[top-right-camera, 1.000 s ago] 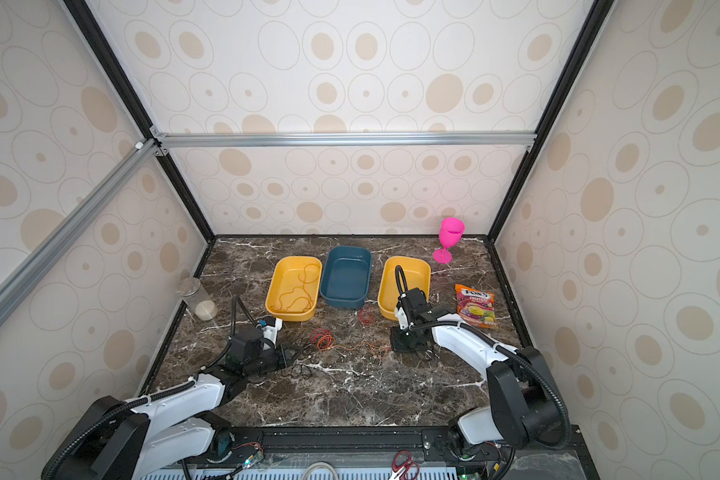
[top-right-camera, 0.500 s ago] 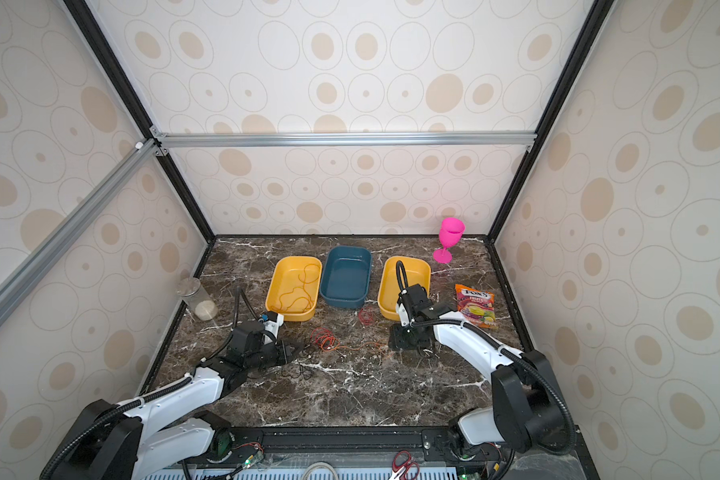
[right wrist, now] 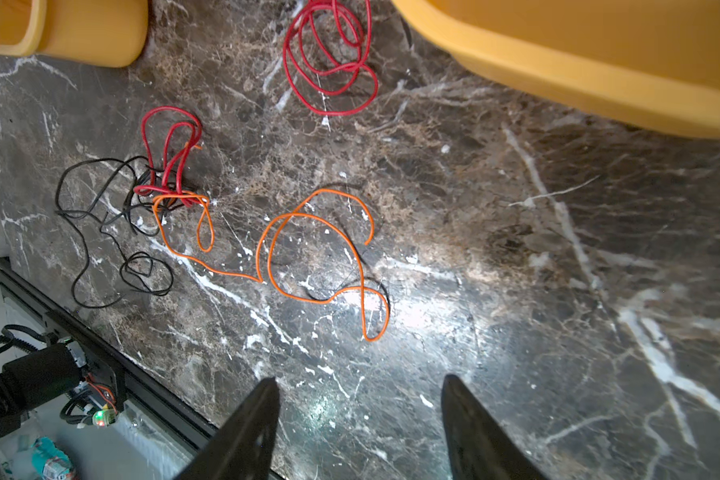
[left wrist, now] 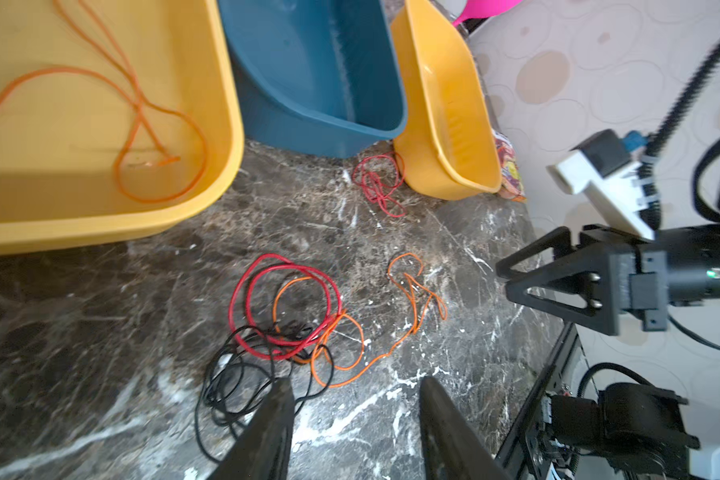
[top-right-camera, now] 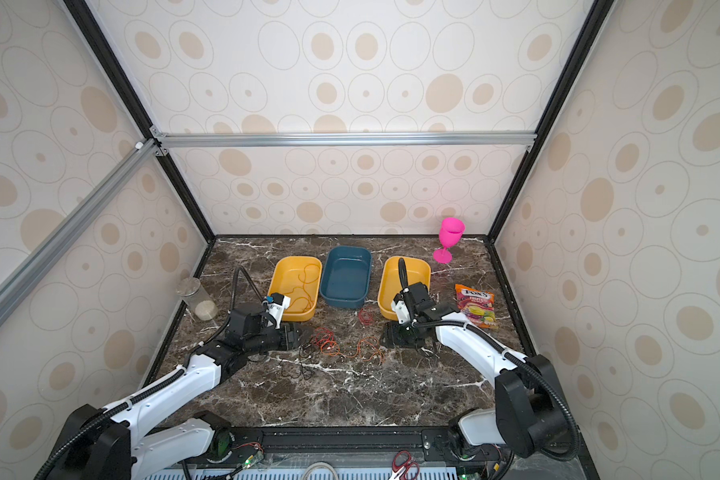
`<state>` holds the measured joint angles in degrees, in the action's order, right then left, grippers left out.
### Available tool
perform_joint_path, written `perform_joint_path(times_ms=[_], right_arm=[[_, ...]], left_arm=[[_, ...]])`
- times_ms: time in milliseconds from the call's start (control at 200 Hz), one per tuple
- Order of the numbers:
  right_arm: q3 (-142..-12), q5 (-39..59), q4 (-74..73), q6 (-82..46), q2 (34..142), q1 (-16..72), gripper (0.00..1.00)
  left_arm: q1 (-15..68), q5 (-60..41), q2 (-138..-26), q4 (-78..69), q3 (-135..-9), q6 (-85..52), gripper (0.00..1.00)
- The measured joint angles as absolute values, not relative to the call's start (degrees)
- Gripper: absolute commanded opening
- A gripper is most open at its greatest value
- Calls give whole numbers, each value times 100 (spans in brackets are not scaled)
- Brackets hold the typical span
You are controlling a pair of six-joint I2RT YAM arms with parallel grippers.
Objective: Untangle the cables
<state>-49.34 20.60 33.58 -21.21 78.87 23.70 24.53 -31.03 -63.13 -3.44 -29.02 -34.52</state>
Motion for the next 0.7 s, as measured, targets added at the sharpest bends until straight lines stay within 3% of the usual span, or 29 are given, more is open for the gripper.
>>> perform_joint_path(times_ms=[370, 700], right_arm=[[-4722, 2561, 2477, -2864, 8206, 2397, 49], [-4923, 2102, 2281, -3240, 8921, 2580, 35]], left_arm=[[3328, -3242, -7620, -956, -3225, -3439, 53], [3699, -2954, -8652, -1323, -3476, -3380, 52]])
